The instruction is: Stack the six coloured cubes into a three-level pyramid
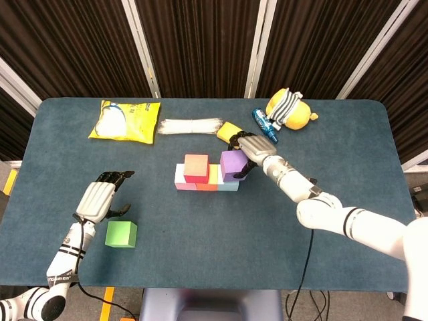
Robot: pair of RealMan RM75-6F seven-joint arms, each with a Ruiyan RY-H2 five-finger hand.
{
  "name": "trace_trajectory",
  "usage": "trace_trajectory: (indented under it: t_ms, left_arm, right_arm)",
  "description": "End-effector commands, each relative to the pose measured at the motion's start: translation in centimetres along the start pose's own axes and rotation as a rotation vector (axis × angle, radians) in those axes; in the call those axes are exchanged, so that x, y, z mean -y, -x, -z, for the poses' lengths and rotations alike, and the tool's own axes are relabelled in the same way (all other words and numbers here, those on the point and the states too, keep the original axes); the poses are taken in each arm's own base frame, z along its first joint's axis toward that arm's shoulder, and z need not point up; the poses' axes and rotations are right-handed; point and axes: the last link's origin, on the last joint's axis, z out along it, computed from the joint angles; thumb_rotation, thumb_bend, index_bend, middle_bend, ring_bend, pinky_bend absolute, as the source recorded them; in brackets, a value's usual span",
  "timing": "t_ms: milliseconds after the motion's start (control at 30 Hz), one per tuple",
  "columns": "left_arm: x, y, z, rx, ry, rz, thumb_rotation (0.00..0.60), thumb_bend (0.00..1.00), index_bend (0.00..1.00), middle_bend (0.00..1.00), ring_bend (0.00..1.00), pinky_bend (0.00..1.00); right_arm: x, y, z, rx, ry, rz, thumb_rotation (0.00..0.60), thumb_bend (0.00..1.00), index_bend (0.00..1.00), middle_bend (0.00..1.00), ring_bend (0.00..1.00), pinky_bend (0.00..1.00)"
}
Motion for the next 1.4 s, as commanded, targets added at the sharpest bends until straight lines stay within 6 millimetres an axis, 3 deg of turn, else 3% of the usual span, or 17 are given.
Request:
trace_trajectory:
  t_ms: [33,833,1233,1400]
  left_arm:
    - [0.1,0.1,0.1,0.003,0.001,0.010,0.600,0.30,0.17,0.22,0.18,0.16]
    - [0.8,0.5,0.7,0.017,0.015,0.063,0.600,0.30,0.16,0.22,0.18,0.16]
    - [1.0,0.6,0.7,0.031,0.019,0.078,0.600,0.30,0.16,0.22,0.18,0.16]
    - [0.9,0.6,0.7,0.030,0.022,0.083,0.600,0.30,0.16,0.22,0.18,0.16]
  right_arm:
    - [0.7,0.4,-0.4,0.003,-0.003,0.000,0.600,0.23,0.46,0.23,0.11,0.20]
    - [3.7,2.3,-1.8,-0.025,0.057,-0.001,0.600,0.23,0.44,0.23,0.11,0.19]
    - [3.9,2.2,-2.1,-0.020,0.086,0.036,0.600,0.23,0.44,0.23,0.11,0.19]
    - [3.7,2.2,-1.9,-0.012,0.097,0.050,0.600,0.23,0.37,0.23,0.10,0.17]
